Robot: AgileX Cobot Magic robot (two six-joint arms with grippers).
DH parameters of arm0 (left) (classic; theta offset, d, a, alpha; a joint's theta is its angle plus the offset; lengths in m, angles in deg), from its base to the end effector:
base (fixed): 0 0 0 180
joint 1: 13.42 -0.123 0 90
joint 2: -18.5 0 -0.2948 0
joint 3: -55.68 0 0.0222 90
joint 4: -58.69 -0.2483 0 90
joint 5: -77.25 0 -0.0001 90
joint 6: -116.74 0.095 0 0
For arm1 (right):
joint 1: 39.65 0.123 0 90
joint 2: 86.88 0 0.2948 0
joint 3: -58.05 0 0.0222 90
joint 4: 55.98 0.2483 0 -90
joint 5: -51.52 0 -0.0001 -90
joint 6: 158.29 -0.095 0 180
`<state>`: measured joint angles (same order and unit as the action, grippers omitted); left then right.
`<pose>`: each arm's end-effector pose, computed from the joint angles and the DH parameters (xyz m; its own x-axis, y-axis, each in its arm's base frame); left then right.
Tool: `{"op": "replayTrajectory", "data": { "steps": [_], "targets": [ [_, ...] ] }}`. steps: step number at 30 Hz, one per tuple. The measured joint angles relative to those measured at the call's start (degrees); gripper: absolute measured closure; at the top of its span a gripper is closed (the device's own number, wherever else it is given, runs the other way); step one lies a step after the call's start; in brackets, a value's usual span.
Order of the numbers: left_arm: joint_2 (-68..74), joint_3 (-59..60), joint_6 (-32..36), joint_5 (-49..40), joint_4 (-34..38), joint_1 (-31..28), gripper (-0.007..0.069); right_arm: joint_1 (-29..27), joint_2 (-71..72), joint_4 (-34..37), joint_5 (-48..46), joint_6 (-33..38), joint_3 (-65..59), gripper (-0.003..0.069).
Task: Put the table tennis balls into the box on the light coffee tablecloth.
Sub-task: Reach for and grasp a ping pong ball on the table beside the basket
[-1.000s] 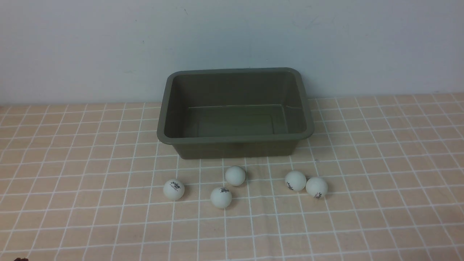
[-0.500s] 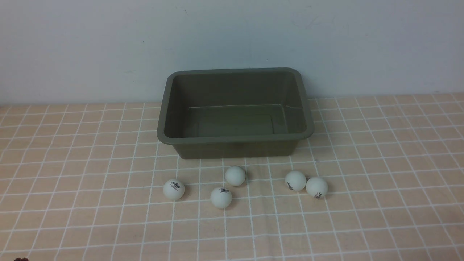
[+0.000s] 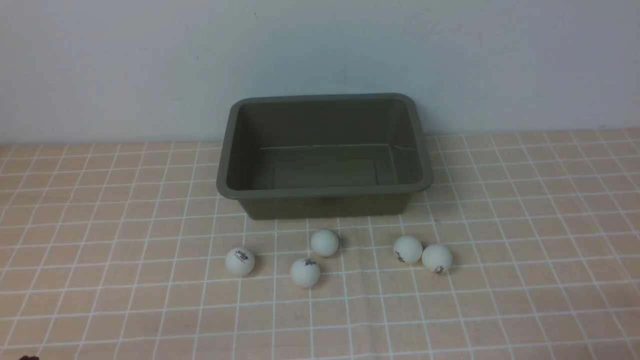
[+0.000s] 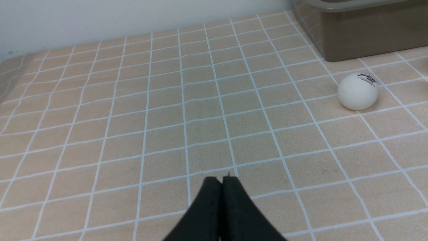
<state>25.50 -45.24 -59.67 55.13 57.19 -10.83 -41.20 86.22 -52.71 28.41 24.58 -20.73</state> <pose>0.0438 -0.0010 0.1683 -0.3076 0.1008 -0.9462 0.0628 0.9944 0.0855 0.0432 0.0010 0.1686 -0.3214 0.0111 -0.9469 0.0066 0.9999 0.0095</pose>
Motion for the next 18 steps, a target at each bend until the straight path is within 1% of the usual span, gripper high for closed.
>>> {"op": "replayTrajectory", "data": {
  "steps": [5, 9, 12, 16, 17, 18],
  "targets": [
    [0.0, 0.0, 0.0, 0.0, 0.0, 0.0, 0.0693, 0.0, 0.0, 0.0, 0.1, 0.0, 0.0, 0.0673],
    [0.0, 0.0, 0.0, 0.0, 0.0, 0.0, 0.0693, 0.0, 0.0, 3.1, 1.6, -0.2, 0.4, 0.0673],
    [0.0, 0.0, 0.0, 0.0, 0.0, 0.0, 0.0693, 0.0, 0.0, 5.1, 0.3, -0.2, 5.2, 0.0673],
    [0.0, 0.0, 0.0, 0.0, 0.0, 0.0, 0.0693, 0.0, -0.1, 5.8, -6.5, -0.2, 16.4, 0.0673],
    [0.0, 0.0, 0.0, 0.0, 0.0, 0.0, 0.0693, 0.0, -0.4, 5.8, -8.9, -0.2, 18.6, 0.0673],
    [0.0, 0.0, 0.0, 0.0, 0.0, 0.0, 0.0693, 0.0, -0.6, 5.9, -13.3, -0.2, 21.7, 0.0673]
  ]
}}
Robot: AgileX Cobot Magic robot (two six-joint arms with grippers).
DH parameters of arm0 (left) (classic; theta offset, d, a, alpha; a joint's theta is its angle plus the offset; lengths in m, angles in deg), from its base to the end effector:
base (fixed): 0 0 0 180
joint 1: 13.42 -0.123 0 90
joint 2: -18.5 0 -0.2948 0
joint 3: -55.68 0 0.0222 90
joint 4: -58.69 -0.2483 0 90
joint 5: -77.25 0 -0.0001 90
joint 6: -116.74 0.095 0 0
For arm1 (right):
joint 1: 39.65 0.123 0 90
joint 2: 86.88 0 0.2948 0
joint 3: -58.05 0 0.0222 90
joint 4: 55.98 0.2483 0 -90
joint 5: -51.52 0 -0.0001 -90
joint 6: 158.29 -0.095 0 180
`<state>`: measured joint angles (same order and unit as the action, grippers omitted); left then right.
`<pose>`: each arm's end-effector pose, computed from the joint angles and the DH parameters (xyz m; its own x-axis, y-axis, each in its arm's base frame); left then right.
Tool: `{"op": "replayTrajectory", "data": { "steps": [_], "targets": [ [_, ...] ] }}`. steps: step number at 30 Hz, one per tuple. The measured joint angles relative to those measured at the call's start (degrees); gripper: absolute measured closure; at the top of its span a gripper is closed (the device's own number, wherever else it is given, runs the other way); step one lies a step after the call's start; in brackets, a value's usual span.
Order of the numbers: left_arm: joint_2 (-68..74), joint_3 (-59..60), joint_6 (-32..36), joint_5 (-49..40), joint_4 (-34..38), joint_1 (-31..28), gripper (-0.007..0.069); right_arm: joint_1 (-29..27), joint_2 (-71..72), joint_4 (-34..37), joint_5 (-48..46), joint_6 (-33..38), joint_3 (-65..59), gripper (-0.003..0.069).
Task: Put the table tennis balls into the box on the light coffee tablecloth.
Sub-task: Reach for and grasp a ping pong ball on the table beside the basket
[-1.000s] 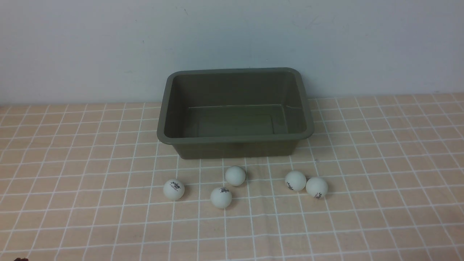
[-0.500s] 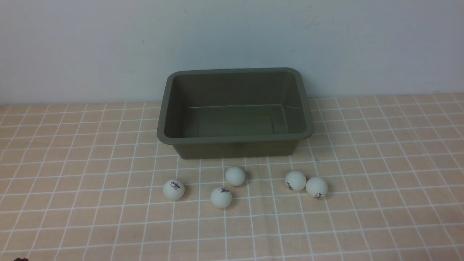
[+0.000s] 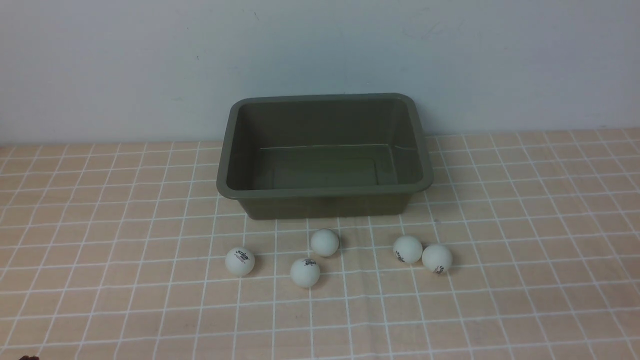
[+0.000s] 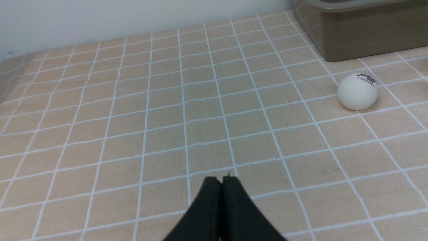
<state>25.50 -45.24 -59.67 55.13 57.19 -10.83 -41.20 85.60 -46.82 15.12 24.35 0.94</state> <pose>0.0438 -0.0010 0.1683 -0.3076 0.1008 -0.9462 0.0628 0.9944 0.0855 0.0157 0.0086 0.2704 -0.1901 0.0877 -0.9778 -0.0503 0.9938 0.0989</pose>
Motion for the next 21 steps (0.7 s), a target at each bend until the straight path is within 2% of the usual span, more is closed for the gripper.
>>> {"op": "replayTrajectory", "data": {
  "steps": [4, 21],
  "targets": [
    [0.0, 0.0, 0.0, 0.0, 0.0, 0.0, 0.0693, 0.0, -0.1, 1.0, -6.7, 0.0, 5.7, 0.0673],
    [0.0, 0.0, 0.8, 0.1, -0.5, 0.0, 0.0693, 0.0, -0.1, 3.2, -9.3, 0.0, 6.5, 0.0673]
  ]
}}
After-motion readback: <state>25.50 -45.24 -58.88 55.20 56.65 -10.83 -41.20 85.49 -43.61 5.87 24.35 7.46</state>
